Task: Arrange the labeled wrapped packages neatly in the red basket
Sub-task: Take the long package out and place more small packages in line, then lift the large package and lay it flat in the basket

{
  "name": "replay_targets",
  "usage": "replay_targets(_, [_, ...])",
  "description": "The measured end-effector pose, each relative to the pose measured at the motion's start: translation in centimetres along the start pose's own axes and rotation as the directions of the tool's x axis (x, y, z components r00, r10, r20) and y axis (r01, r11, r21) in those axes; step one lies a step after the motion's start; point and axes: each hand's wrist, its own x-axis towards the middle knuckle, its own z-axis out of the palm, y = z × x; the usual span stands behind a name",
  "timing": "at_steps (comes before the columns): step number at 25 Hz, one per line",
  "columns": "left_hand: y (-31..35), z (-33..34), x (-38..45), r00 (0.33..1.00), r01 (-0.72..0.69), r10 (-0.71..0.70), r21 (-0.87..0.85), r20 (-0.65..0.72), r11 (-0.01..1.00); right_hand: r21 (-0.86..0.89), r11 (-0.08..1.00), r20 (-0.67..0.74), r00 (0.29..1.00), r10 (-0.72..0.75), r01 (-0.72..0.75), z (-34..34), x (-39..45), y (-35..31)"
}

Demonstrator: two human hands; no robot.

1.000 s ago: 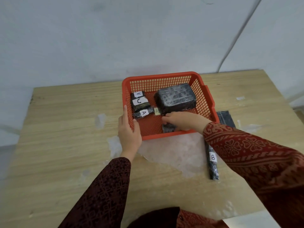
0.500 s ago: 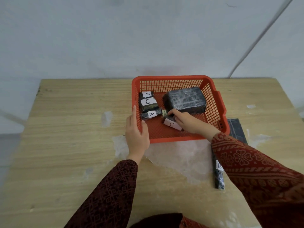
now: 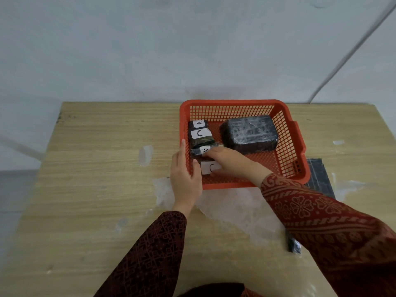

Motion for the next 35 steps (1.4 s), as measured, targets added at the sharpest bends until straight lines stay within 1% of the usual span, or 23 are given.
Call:
replay_targets(1, [0.0,0.0,0.0,1.0,-0.004,0.004,0.001,-0.003,1.0,-0.044,0.999,-0.035,0.999,-0.018,0.016,0.1,0.3,-0.3])
replay_targets(4, [0.1,-0.1,0.0,1.0,-0.001,0.001,-0.004,-0.003,1.0,-0.105,0.994,-0.118,0.992,-0.044,0.032,0.6,0.6,-0.9])
replay_targets(7, [0.2,-0.1,0.0,1.0,-0.001,0.001,-0.005,-0.004,1.0,-0.204,0.979,-0.172,0.984,-0.041,0.005,0.8,0.6,-1.1])
replay_targets(8, [0.2,-0.2,0.0,1.0,0.0,0.0,-0.007,-0.004,1.0,-0.19,0.982,-0.163,0.986,-0.023,-0.008,0.8,0.6,-1.1])
replay_targets(11, [0.2,-0.1,0.0,1.0,0.005,-0.005,-0.006,0.001,1.0,-0.06,0.997,-0.095,0.995,0.037,-0.043,0.8,0.9,-1.1])
replay_targets(18, [0.1,-0.1,0.1,1.0,0.001,-0.001,0.01,0.0,1.0,-0.053,0.995,-0.072,0.994,0.077,-0.081,0.6,1.5,-1.9])
replay_targets(20, [0.1,-0.3,-0.1,1.0,0.002,-0.002,0.001,0.016,1.0,-0.017,0.997,-0.103,0.992,0.076,-0.078,0.0,0.8,-2.1])
replay_targets(22, [0.3,-0.4,-0.1,0.998,0.019,-0.021,0.033,0.051,0.999,0.06,0.996,-0.196,0.978,0.074,-0.063,-0.5,-0.5,-2.0])
replay_targets(23, [0.4,-0.4,0.0,0.998,0.018,-0.024,0.109,0.057,0.994,0.108,0.992,-0.25,0.964,0.089,-0.064,-0.6,-1.3,-1.9])
replay_targets(24, [0.5,-0.5,0.0,0.999,-0.006,-0.006,0.241,0.048,0.97,0.159,0.984,-0.301,0.945,0.125,-0.079,-0.8,-2.4,-1.4])
replay_targets(25, [0.7,-0.5,0.0,0.999,-0.052,0.042,0.385,0.035,0.921,0.208,0.972,-0.347,0.921,0.179,-0.111,-1.0,-3.5,-0.7])
replay_targets(26, [1.0,-0.5,0.1,0.994,-0.108,0.107,0.484,0.029,0.868,0.251,0.955,-0.391,0.885,0.252,-0.16,-1.2,-4.6,0.4])
replay_targets(27, [1.5,-0.4,0.3,0.985,-0.159,0.17,0.514,0.025,0.843,0.294,0.93,-0.435,0.835,0.337,-0.222,-1.4,-5.7,1.8])
replay_targets(28, [2.2,-0.1,0.7,0.977,-0.199,0.212,0.485,0.029,0.852,0.348,0.892,-0.472,0.769,0.431,-0.287,-1.6,-6.5,3.3])
replay_targets(30, [4.0,1.4,2.0,0.972,-0.234,0.219,0.281,0.083,0.931,0.492,0.781,-0.48,0.629,0.612,-0.384,-1.9,-7.7,6.2])
replay_targets(31, [4.9,2.5,2.8,0.968,-0.223,0.196,0.182,0.156,0.958,0.557,0.721,-0.447,0.584,0.678,-0.412,-1.9,-7.9,7.4])
replay_targets(32, [5.6,3.8,3.6,0.953,-0.21,0.169,0.147,0.252,0.967,0.607,0.668,-0.396,0.565,0.724,-0.43,-1.9,-7.9,8.3])
replay_targets(33, [6.0,5.3,4.3,0.922,-0.209,0.134,0.176,0.363,0.962,0.651,0.619,-0.338,0.563,0.754,-0.439,-1.8,-7.7,8.9])
replay_targets(34, [6.0,6.7,5.0,0.875,-0.212,0.072,0.245,0.48,0.946,0.698,0.57,-0.28,0.566,0.775,-0.434,-1.7,-7.4,9.2])
replay_targets(35, [5.8,8.0,5.4,0.813,-0.209,-0.028,0.336,0.581,0.918,0.748,0.521,-0.233,0.571,0.787,-0.412,-1.6,-7.1,9.4])
